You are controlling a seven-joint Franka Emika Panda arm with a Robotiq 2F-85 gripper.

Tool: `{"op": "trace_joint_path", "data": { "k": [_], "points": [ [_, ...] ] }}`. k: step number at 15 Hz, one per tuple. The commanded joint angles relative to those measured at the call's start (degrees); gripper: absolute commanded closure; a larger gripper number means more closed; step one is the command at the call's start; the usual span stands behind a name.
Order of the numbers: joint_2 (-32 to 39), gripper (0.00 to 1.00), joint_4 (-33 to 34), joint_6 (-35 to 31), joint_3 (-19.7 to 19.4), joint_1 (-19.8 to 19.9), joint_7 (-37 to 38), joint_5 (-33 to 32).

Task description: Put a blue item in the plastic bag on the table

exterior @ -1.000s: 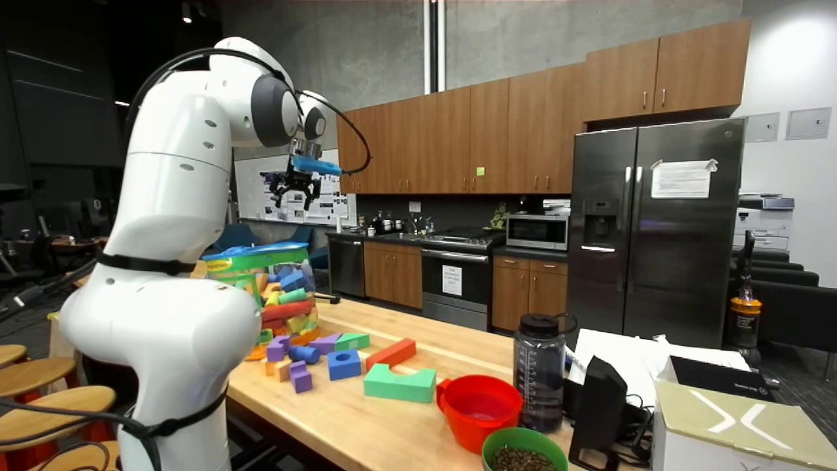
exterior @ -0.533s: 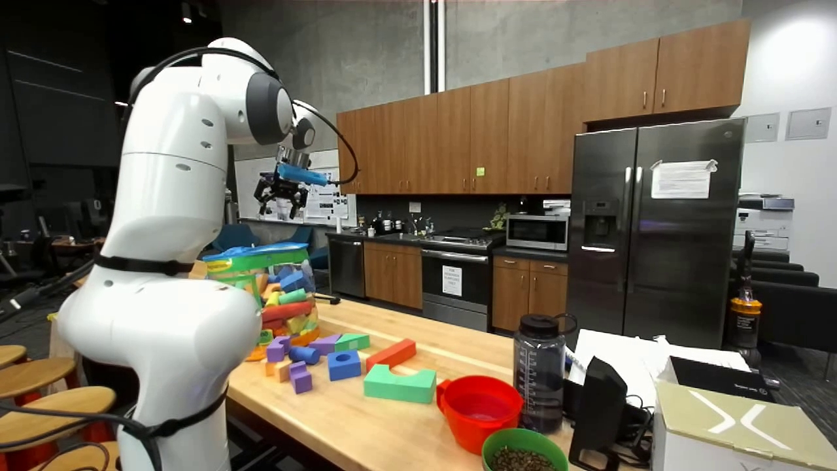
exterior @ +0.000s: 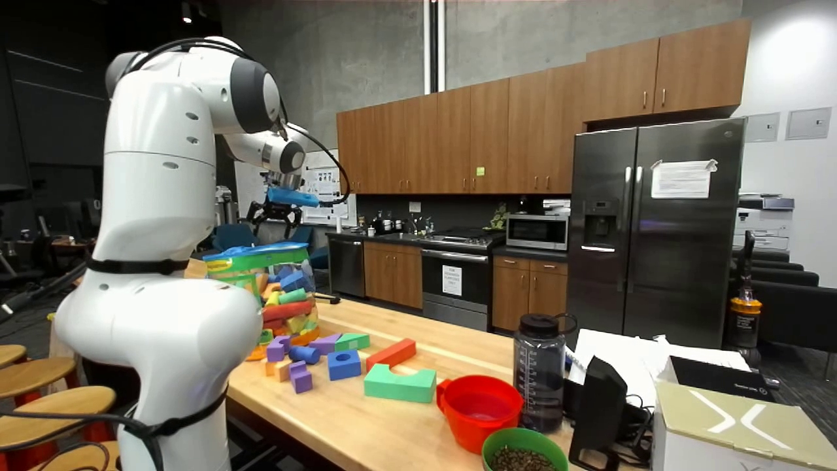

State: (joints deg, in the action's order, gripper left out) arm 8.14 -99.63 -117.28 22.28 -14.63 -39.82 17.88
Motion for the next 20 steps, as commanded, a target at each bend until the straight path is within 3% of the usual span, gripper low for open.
{"op": "trace_joint_path", "data": {
  "k": [1,8,10,11,20],
  "points": [
    [-4.86,0.00,-8.97,-5.85,-0.84,-0.36,-1.07,2.51],
    [-6.78,0.00,-20.58,-16.16,-1.34,-0.70,-7.12,-3.16],
    [-6.84,0.00,-20.98,-16.56,-1.45,-0.44,-9.58,-3.06],
    [-4.07,0.00,-18.50,-15.56,-1.23,-0.95,-6.93,-2.73],
    [-4.83,0.00,-19.29,-16.00,-1.53,-0.98,-8.68,-2.78]
  ]
}}
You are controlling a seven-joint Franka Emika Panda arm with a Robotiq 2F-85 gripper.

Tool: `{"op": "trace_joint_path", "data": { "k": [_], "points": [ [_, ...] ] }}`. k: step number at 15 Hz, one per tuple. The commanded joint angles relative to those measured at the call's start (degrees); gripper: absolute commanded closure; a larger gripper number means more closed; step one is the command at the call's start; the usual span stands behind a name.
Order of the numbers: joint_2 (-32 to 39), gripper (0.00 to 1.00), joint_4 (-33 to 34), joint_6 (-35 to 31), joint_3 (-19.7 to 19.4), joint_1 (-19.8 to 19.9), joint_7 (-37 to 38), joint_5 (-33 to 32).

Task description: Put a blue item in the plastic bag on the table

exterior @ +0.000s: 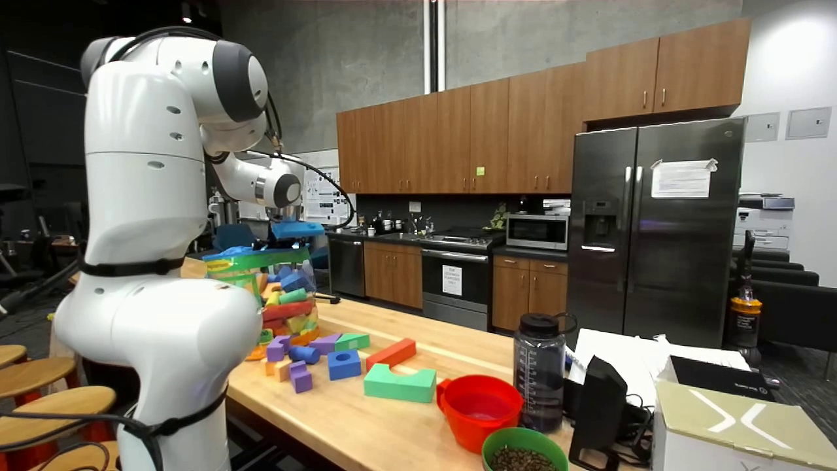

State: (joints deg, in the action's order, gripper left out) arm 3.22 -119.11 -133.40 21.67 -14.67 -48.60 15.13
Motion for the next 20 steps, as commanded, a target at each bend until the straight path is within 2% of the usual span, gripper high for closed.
{"op": "trace_joint_path", "data": {
  "k": [1,6,11,20],
  "points": [
    [0.92,0.00,1.06,0.07,-0.87,-1.08,-0.18,-1.27],
    [4.87,0.00,6.26,0.37,-0.54,-2.10,-2.25,-10.50],
    [9.20,0.00,11.19,-0.16,-0.09,-3.22,-3.74,-16.43],
    [13.58,0.00,11.56,-3.44,1.09,-4.64,-3.40,-17.95]
  ]
}}
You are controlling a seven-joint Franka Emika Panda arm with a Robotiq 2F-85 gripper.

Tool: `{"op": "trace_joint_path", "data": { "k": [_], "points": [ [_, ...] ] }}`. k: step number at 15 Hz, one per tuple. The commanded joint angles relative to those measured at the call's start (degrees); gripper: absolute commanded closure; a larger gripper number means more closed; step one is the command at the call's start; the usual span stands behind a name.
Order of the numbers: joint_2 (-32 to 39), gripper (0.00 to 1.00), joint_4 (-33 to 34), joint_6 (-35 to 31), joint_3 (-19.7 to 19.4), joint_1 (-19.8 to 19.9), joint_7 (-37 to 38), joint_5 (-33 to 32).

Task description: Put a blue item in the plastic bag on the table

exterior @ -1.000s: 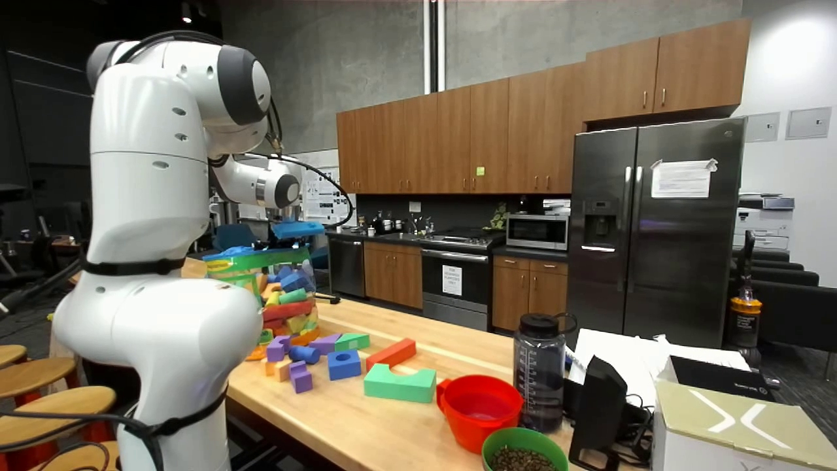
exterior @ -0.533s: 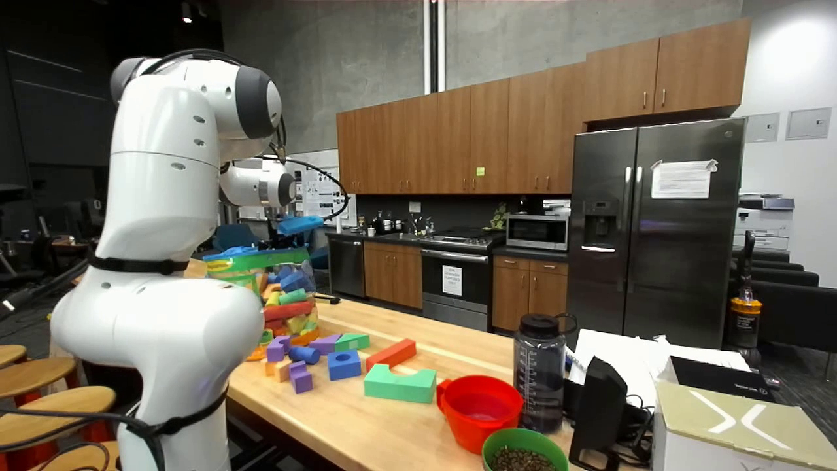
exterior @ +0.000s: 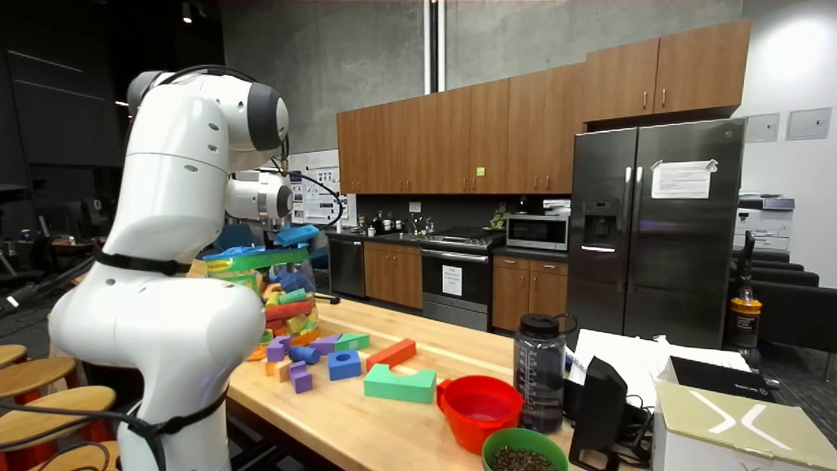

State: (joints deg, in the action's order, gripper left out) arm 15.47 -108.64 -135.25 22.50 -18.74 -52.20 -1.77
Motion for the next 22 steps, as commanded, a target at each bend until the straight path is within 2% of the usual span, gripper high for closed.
{"op": "trace_joint_path", "data": {
  "k": [1,10,18,22],
  "points": [
    [1.64,0.00,1.32,-1.92,0.33,-0.67,-0.19,-1.35],
    [0.02,0.00,2.32,3.82,-1.73,-0.07,-2.92,-10.50],
    [-4.27,0.00,-3.39,11.69,-2.14,1.35,-2.07,-9.09],
    [-5.46,0.00,-5.25,9.89,-2.48,1.39,-0.72,-9.44]
  ]
}}
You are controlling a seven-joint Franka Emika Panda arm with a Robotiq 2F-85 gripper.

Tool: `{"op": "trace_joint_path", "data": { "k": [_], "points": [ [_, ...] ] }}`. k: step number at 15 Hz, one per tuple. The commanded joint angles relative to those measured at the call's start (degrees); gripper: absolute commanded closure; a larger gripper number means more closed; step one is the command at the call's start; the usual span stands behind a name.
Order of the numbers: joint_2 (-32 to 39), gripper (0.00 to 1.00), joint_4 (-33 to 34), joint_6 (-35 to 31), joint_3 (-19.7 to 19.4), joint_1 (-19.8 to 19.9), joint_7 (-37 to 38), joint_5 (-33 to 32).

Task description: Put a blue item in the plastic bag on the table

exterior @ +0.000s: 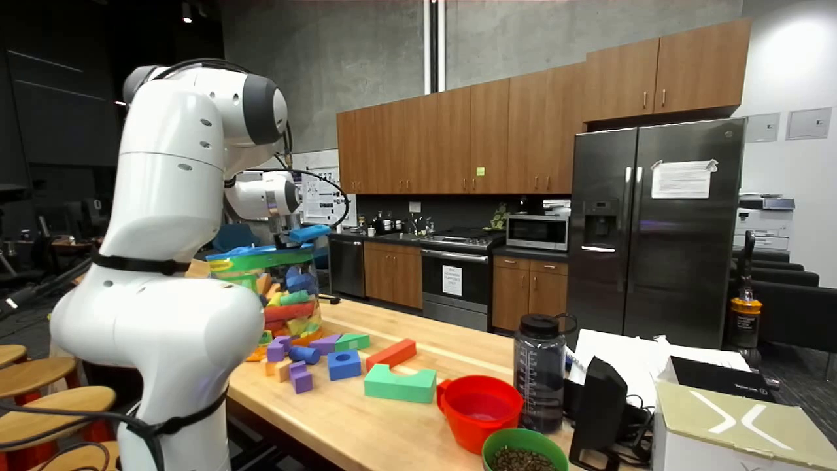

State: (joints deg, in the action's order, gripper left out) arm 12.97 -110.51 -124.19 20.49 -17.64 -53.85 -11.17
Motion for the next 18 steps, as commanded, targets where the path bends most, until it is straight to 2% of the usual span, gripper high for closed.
{"op": "trace_joint_path", "data": {
  "k": [1,2,4,8,9,18],
  "points": [
    [-3.05,0.00,-3.97,-2.61,-0.51,0.16,1.86,-0.13],
    [-3.20,0.00,-4.41,-3.45,-0.47,0.10,2.36,-0.08],
    [-3.37,0.27,-5.21,-5.23,-0.44,0.00,3.47,-0.23],
    [-3.58,0.56,-6.20,-7.78,-0.50,0.00,4.85,-0.57],
    [-3.68,0.60,-6.32,-8.08,-0.53,0.01,5.16,-0.66],
    [-4.91,0.75,-4.62,-9.20,-0.64,0.52,4.89,0.43]
  ]
}}
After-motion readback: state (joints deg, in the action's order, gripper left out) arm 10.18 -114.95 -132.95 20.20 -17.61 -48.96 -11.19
